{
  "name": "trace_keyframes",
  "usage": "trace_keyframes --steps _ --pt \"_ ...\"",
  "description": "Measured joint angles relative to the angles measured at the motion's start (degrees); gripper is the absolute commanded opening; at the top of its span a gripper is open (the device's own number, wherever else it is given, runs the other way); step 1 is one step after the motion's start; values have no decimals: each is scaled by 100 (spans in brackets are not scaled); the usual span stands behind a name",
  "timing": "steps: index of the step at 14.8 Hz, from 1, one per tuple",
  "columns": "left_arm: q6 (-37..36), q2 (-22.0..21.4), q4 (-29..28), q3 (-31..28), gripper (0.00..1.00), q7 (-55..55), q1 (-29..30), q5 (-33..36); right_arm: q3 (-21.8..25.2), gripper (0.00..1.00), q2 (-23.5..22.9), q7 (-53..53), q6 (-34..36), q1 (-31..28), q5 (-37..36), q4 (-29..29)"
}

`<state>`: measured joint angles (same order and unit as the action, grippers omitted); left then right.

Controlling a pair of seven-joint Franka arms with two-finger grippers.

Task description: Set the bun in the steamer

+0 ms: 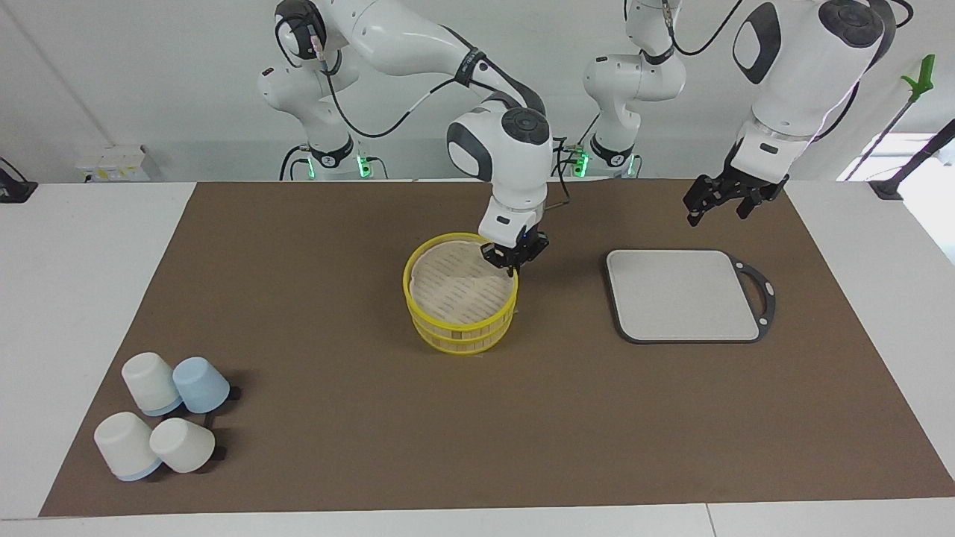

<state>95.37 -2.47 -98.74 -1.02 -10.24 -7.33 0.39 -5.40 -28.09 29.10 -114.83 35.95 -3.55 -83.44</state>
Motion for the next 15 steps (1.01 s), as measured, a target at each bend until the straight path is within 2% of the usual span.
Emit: trace_keyframes --steps 6,8,10,14,15 --pt "-139 -77 0 14 100 102 57 0 -8 0 9 153 -79 12 0 -184" --pt "-177 -77 0 213 100 133 333 0 -10 0 27 197 -79 12 0 -207" --pt "-183 -78 1 417 100 172 584 0 -13 3 35 266 -79 15 0 -218" --pt "-409 -117 39 467 100 195 633 -159 -21 9 38 419 -86 21 3 -226" --pt "-451 -148 41 467 100 251 634 -172 -21 15 38 428 -89 21 4 -227"
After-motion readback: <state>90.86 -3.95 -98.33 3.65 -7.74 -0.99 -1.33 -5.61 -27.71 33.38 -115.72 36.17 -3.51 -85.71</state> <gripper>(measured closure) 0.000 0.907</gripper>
